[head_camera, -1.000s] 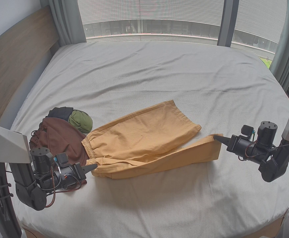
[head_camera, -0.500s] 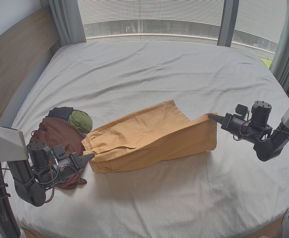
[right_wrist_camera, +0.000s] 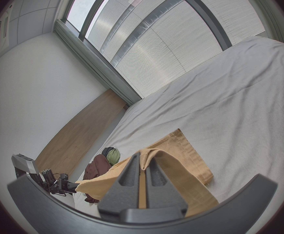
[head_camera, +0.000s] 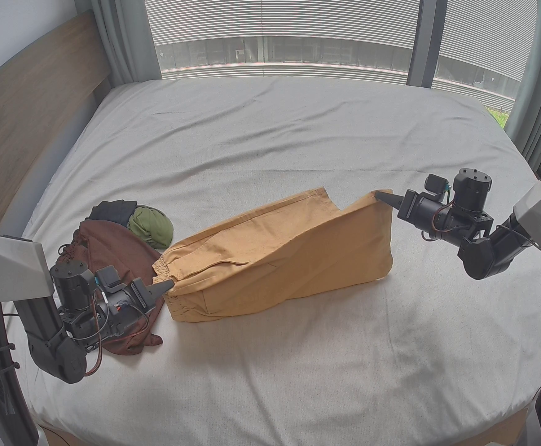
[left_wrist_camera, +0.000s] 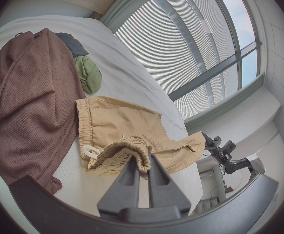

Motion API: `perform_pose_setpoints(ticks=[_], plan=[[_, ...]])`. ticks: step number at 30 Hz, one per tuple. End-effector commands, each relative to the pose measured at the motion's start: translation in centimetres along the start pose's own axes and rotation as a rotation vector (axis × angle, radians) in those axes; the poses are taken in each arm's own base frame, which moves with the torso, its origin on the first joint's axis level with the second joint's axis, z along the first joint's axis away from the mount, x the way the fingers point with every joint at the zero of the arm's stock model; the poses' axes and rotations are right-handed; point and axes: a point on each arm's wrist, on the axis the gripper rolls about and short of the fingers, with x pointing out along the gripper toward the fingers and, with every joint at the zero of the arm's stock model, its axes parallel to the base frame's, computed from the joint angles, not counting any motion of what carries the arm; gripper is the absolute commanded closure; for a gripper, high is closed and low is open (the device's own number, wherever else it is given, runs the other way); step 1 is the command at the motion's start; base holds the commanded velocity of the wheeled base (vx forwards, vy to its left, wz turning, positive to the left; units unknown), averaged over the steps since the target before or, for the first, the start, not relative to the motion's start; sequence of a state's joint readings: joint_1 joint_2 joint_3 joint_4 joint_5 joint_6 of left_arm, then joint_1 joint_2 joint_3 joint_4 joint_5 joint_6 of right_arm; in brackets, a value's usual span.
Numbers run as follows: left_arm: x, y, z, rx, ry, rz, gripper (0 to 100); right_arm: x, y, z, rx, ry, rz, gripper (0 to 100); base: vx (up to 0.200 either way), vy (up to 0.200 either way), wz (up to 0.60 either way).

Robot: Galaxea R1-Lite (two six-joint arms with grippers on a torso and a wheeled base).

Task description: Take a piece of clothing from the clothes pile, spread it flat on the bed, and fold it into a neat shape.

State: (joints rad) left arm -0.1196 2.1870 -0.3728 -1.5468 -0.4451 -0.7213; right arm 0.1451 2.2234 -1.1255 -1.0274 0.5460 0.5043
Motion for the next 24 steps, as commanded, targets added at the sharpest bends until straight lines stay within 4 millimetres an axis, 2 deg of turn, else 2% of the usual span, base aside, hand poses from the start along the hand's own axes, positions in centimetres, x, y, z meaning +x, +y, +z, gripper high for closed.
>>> perform_pose_setpoints(ticks=[1, 24], plan=[[0.5, -0.1, 0.6, -0.012, -0.039, 0.005, 100, 1.4, 0.1, 0.1, -0.010, -0.004, 0.019, 100, 0.000, 0.000, 0.00], [1.8, -0.1, 2.0, -0.064, -0.173, 0.054, 100, 6.6, 0.7, 2.3, -0.066, -0.085, 0.088, 100, 0.000, 0.000, 0.00]])
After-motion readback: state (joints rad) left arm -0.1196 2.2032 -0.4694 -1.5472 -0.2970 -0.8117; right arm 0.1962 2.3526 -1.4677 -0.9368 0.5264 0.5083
